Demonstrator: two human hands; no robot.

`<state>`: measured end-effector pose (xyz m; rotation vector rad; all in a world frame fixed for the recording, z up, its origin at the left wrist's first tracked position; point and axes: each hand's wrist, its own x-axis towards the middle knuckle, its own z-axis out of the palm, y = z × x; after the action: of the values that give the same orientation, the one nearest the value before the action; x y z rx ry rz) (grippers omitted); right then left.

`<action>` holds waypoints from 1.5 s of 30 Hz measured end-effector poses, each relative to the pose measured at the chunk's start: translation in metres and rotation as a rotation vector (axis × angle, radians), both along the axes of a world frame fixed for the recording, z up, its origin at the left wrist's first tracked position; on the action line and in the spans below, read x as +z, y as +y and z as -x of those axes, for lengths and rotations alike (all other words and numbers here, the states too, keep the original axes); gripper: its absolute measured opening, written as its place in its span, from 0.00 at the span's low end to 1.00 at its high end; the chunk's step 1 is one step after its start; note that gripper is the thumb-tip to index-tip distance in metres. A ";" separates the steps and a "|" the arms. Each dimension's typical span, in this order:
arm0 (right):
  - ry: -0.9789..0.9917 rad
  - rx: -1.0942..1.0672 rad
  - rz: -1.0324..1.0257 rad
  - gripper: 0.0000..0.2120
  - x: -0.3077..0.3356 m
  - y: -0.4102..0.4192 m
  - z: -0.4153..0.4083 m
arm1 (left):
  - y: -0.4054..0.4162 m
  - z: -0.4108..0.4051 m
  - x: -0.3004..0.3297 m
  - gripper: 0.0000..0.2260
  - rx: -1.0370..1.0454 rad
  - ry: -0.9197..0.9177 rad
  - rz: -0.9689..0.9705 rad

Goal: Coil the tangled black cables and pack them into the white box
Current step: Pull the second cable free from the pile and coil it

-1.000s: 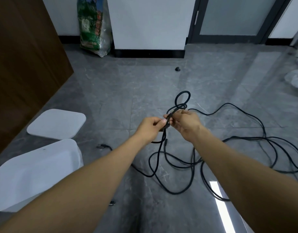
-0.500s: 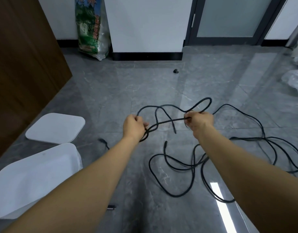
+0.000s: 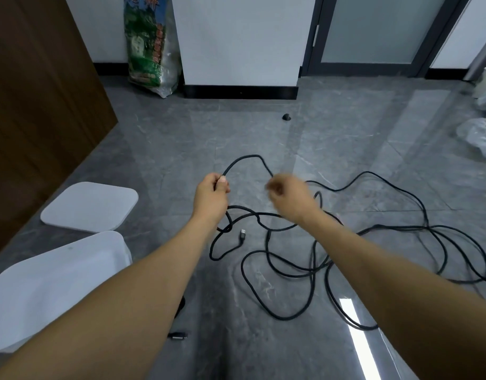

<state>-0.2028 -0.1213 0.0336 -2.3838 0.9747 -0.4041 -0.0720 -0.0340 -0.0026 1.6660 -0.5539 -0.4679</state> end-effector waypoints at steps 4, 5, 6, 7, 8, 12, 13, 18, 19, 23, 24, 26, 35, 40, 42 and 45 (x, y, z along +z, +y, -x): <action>0.070 0.291 -0.510 0.21 -0.005 0.023 -0.011 | 0.000 0.007 0.008 0.12 -0.016 0.018 0.107; 0.028 0.294 -0.563 0.21 -0.007 0.023 -0.011 | 0.001 0.006 0.009 0.12 -0.002 0.027 0.127; -0.010 0.293 -0.557 0.20 -0.010 0.019 -0.011 | 0.002 0.006 0.009 0.11 -0.001 0.049 0.132; -0.047 0.285 -0.529 0.19 -0.011 0.016 -0.011 | 0.003 0.006 0.008 0.10 -0.026 0.086 0.124; -0.086 0.265 -0.502 0.18 -0.013 0.012 -0.011 | 0.004 0.006 0.008 0.09 -0.085 0.140 0.100; -0.176 0.116 -0.433 0.18 -0.018 -0.002 -0.008 | 0.010 0.015 0.002 0.05 -0.401 0.222 -0.057; -0.194 0.077 -0.438 0.18 -0.018 -0.005 -0.006 | 0.009 0.017 0.002 0.04 -0.410 0.202 -0.089; -0.285 -0.113 -0.450 0.17 -0.023 -0.013 -0.003 | 0.007 0.017 0.010 0.09 -0.358 0.093 -0.161; -0.263 -0.146 -0.412 0.18 -0.026 -0.016 -0.003 | 0.006 0.017 0.013 0.07 -0.379 0.074 -0.176; -0.230 -0.272 -0.362 0.22 -0.032 -0.023 -0.001 | 0.001 0.017 0.016 0.09 -0.393 -0.018 -0.311; -0.224 -0.289 -0.359 0.22 -0.033 -0.022 -0.001 | -0.001 0.017 0.016 0.09 -0.342 -0.112 -0.381; -0.208 -0.331 -0.337 0.22 -0.032 -0.022 0.000 | -0.003 0.018 0.018 0.09 -0.240 -0.416 -0.585; -0.393 -0.873 -0.452 0.20 -0.022 -0.059 0.039 | 0.007 0.005 0.014 0.21 -0.011 -0.448 -0.801; -0.364 -0.942 -0.393 0.18 -0.017 -0.064 0.046 | -0.005 -0.004 0.004 0.09 0.093 -0.035 -0.460; -0.292 -0.850 -0.239 0.18 -0.017 -0.063 0.047 | -0.006 -0.004 0.004 0.11 0.090 -0.016 -0.376; -0.068 -0.693 0.125 0.17 -0.014 -0.058 0.052 | -0.003 -0.001 0.012 0.12 0.091 -0.192 -0.451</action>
<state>-0.2548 -0.1796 0.0192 -2.0521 1.7751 -0.8058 -0.0711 -0.0374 0.0097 2.1747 -0.5350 -0.3855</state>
